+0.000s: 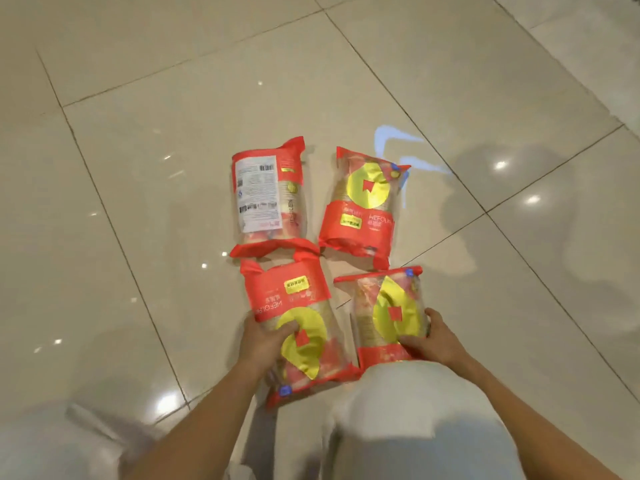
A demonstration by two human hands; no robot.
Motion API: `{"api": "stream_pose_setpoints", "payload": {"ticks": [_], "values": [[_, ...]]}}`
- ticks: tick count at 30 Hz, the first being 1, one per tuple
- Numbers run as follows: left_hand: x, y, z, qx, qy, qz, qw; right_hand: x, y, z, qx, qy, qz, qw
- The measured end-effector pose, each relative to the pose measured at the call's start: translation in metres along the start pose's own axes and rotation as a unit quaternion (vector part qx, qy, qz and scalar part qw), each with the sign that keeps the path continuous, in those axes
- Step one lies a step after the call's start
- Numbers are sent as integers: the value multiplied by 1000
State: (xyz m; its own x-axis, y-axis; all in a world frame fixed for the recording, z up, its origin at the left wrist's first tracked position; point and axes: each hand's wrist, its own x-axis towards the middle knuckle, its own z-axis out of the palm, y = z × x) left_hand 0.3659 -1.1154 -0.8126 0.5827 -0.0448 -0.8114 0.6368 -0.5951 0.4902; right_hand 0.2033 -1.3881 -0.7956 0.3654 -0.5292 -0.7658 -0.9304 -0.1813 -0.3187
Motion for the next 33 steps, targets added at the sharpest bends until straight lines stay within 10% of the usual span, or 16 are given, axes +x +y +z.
{"api": "stream_pose_setpoints", "payload": {"ticks": [10, 22, 33], "values": [[-69, 27, -36, -35, 61, 18, 997, -71, -25, -24, 173, 67, 30, 982], [-551, 227, -319, -187, 169, 190, 949, -516, -287, -264, 214, 13, -253, 943], [-970, 59, -452, -277, 495, 199, 799, -876, -345, -220, 103, -221, -515, 822]]}}
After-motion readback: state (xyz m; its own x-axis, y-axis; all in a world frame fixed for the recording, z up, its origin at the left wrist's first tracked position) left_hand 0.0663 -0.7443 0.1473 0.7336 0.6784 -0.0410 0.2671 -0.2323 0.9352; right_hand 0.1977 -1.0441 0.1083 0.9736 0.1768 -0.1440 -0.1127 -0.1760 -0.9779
